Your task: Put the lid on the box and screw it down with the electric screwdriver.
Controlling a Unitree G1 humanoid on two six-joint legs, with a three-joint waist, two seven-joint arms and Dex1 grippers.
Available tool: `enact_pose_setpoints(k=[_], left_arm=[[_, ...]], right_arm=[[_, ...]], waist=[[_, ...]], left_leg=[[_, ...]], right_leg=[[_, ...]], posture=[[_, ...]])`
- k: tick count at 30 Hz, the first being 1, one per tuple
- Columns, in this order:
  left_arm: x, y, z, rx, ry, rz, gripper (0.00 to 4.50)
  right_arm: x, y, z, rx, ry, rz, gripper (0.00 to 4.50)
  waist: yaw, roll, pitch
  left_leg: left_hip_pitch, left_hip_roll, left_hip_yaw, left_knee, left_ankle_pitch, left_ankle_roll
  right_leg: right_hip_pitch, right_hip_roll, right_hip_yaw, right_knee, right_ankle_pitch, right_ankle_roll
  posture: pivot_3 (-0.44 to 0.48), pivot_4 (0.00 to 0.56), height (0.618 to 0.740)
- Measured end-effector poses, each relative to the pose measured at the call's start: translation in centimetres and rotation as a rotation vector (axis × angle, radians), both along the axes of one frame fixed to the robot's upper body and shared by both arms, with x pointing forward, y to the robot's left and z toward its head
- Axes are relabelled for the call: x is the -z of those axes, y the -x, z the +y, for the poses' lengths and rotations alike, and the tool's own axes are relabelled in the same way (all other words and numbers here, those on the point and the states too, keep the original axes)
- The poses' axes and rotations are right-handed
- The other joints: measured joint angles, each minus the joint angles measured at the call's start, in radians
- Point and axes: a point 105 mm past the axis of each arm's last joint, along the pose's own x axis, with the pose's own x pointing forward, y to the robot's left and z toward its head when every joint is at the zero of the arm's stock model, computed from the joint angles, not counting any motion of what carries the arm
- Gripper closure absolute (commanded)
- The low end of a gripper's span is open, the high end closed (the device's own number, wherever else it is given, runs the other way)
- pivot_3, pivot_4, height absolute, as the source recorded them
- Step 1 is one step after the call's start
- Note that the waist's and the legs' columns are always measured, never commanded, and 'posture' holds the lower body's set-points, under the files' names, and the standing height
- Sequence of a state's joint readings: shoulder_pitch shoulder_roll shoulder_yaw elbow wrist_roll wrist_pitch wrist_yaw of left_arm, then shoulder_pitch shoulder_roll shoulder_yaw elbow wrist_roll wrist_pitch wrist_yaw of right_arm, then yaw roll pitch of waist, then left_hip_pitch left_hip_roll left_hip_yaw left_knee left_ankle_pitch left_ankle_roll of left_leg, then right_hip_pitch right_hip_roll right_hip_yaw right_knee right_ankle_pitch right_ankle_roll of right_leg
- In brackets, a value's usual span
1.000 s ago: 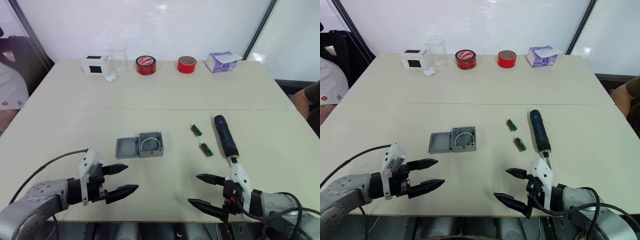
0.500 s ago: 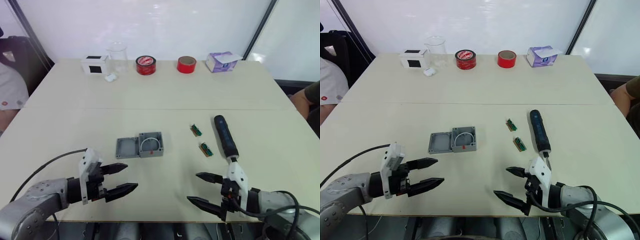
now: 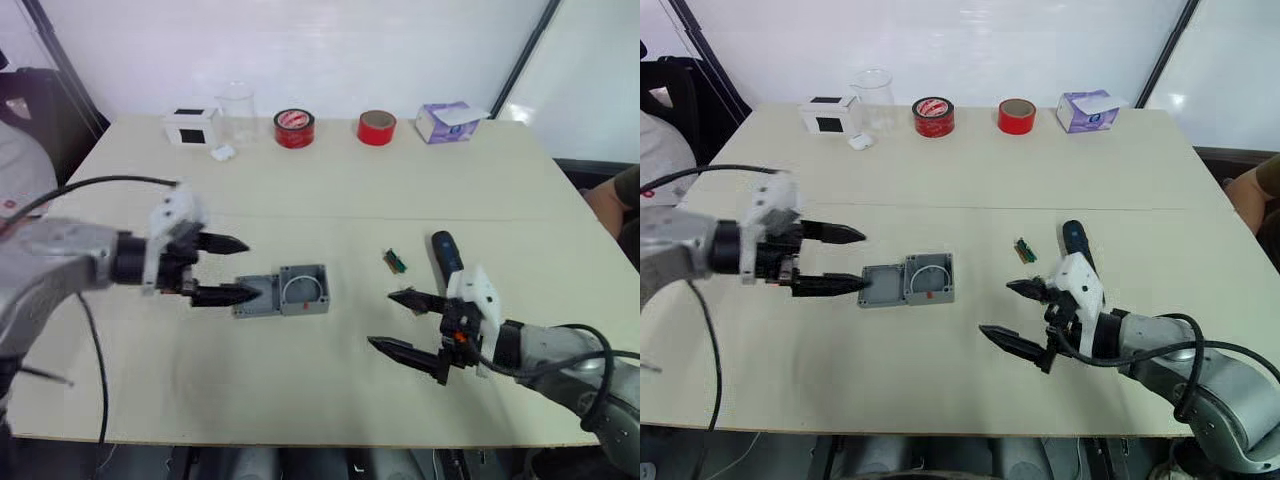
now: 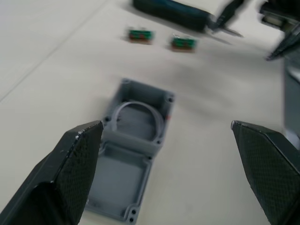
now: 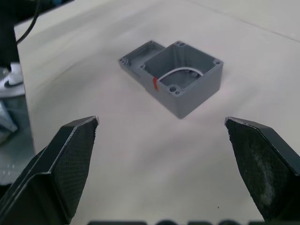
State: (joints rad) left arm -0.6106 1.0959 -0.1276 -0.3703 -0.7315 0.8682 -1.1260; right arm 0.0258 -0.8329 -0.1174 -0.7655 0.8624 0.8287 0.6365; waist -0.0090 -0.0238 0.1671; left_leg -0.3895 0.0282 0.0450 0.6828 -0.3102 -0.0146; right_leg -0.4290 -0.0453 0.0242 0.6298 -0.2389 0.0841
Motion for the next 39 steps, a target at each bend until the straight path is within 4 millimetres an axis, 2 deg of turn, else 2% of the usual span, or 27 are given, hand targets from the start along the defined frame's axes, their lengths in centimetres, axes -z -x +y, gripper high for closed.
enact_pose_setpoints(k=[3,6,13,17,21,22,24,26,27,32,39], left_arm=[[0.6,-0.3,-2.1,0.148,-0.099,0.013,0.02],[1.6,-0.9,-3.8,0.220,-0.162,0.030,0.02],[5.4,-2.3,-6.2,0.272,-0.317,0.037,0.02],[6.2,-3.3,-6.8,0.253,-0.351,0.021,0.02],[7.4,-3.1,-8.2,0.280,-0.369,0.030,0.02],[7.7,-3.2,-8.3,0.279,-0.381,0.028,0.52],[7.8,-3.5,-8.4,0.269,-0.388,0.022,1.04],[7.8,-3.5,-8.5,0.268,-0.394,0.013,1.90],[7.8,-3.6,-8.4,0.265,-0.399,0.009,2.17],[8.0,-3.7,-8.1,0.279,-0.428,-0.025,4.37],[7.9,-4.0,-8.0,0.299,-0.442,-0.041,4.45]], right_arm=[[0.1,0.1,0.1,-0.031,0.049,0.000,0.00],[-0.3,0.0,0.4,-0.054,0.071,-0.024,0.00],[-0.4,-0.7,0.7,-0.024,0.107,-0.043,0.00],[-0.2,-0.7,0.9,-0.002,0.101,-0.041,0.00],[0.1,-0.5,1.0,0.019,0.088,-0.035,0.00],[0.2,-0.5,0.9,0.027,0.086,-0.030,0.00],[0.4,-0.5,0.9,0.037,0.081,-0.027,0.00],[0.5,-0.5,0.8,0.051,0.082,-0.029,0.00],[0.6,-0.5,0.7,0.060,0.084,-0.025,0.00],[0.7,-0.4,0.7,0.071,0.077,-0.027,0.00],[0.7,-0.4,0.5,0.085,0.074,-0.026,0.00]], waist=[[0.000,0.000,0.000],[-0.001,0.000,0.000],[-0.002,-0.001,0.000],[-0.001,-0.001,0.000],[0.003,-0.001,0.000],[0.001,-0.001,0.000],[-0.001,-0.001,0.000],[-0.003,-0.001,0.000],[-0.002,-0.001,0.000],[-0.001,-0.001,0.000],[0.001,0.000,0.000]], left_leg=[[-0.001,0.000,0.000,0.001,-0.001,0.002],[-0.001,0.000,0.000,0.002,-0.001,0.002],[-0.001,0.000,-0.001,0.002,-0.001,0.002],[-0.001,0.000,-0.001,0.002,-0.001,0.002],[-0.001,0.000,-0.001,0.003,-0.001,0.002],[-0.001,0.000,-0.002,0.003,-0.001,0.002],[-0.001,0.000,-0.002,0.003,-0.001,0.002],[-0.001,0.000,-0.004,0.003,-0.001,0.002],[-0.001,0.000,-0.005,0.003,-0.001,0.002],[-0.001,0.000,-0.006,0.003,-0.001,0.002],[-0.001,0.000,-0.006,0.003,-0.001,0.002]], right_leg=[[-0.001,0.000,0.000,0.000,0.000,0.000],[0.000,0.000,0.000,0.000,-0.001,0.000],[0.000,0.001,0.001,0.001,0.000,0.001],[0.000,0.001,0.001,0.001,0.001,0.003],[0.000,0.000,0.001,0.001,0.001,0.003],[0.000,0.000,0.001,0.001,0.001,0.003],[0.000,0.001,0.001,0.001,0.001,0.003],[0.000,0.001,0.001,0.001,0.001,0.004],[0.000,0.001,0.001,0.001,0.001,0.004],[0.000,0.001,0.000,0.002,0.001,0.004],[0.000,0.001,0.000,0.002,0.001,0.004]], posture=[[0.000,0.150,0.740],[0.000,0.150,0.740],[0.000,0.150,0.740],[0.000,0.150,0.740],[0.000,0.150,0.740],[0.000,0.150,0.740],[0.000,0.150,0.740],[0.000,0.150,0.740],[0.000,0.150,0.740],[0.000,0.150,0.740],[0.000,0.150,0.740]])
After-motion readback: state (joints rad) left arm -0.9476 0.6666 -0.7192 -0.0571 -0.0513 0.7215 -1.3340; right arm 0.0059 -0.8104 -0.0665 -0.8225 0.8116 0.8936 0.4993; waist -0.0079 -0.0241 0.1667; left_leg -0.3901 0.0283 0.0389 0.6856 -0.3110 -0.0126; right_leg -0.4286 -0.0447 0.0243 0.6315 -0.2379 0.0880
